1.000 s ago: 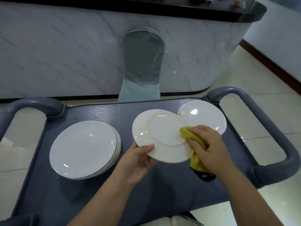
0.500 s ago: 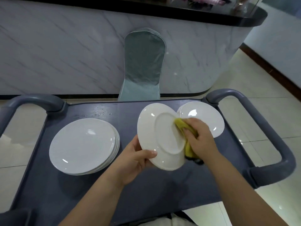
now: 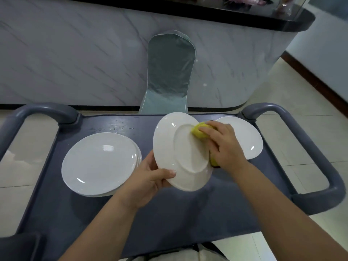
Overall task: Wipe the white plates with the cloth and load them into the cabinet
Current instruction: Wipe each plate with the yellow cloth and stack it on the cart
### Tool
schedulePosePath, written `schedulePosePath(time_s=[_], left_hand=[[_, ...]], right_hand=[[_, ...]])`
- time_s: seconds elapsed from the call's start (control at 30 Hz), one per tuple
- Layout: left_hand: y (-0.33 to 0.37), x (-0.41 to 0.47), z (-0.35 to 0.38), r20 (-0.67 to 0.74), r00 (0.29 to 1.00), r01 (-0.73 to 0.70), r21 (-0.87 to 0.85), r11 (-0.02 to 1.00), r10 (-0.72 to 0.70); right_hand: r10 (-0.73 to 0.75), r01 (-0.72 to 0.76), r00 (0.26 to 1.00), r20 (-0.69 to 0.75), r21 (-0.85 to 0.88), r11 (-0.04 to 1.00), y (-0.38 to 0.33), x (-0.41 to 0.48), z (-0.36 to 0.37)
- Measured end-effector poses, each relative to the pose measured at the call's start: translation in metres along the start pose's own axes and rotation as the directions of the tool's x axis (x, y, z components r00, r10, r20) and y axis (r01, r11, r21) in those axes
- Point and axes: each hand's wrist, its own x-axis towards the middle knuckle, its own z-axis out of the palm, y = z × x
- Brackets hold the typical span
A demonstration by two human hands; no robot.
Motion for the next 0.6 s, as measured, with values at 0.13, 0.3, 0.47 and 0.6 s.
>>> schedulePosePath(time_s=[0.13,0.3,0.47,0.6], left_hand=[[0.003,0.008,0.002,-0.022,0.999,-0.033,-0.032,0.999,0.033],[0.005,0.002,-0.014,-0.071,0.997,-0.024,-0.043,0.999,0.021],[-0.001,-0.004,-0.012,-0.036,0.999,0.033,-0.036,0.999,-0.034],[0.004,-0.005,-0.012,-0.03,0.999,0.039,0.108,0.993,-0.035]], right_hand=[[-0.177,0.177,0.984,-0.013,0.052,0.983,-0.051,0.025,0.019],[-0.326,0.301,0.931,0.164,0.162,0.94,-0.035,-0.026,0.022],[-0.151,0.145,0.984,0.091,0.066,0.987,0.017,-0.028,0.017],[-0.03,0.026,0.999,0.043,0.077,0.997,-0.003,0.024,0.025]])
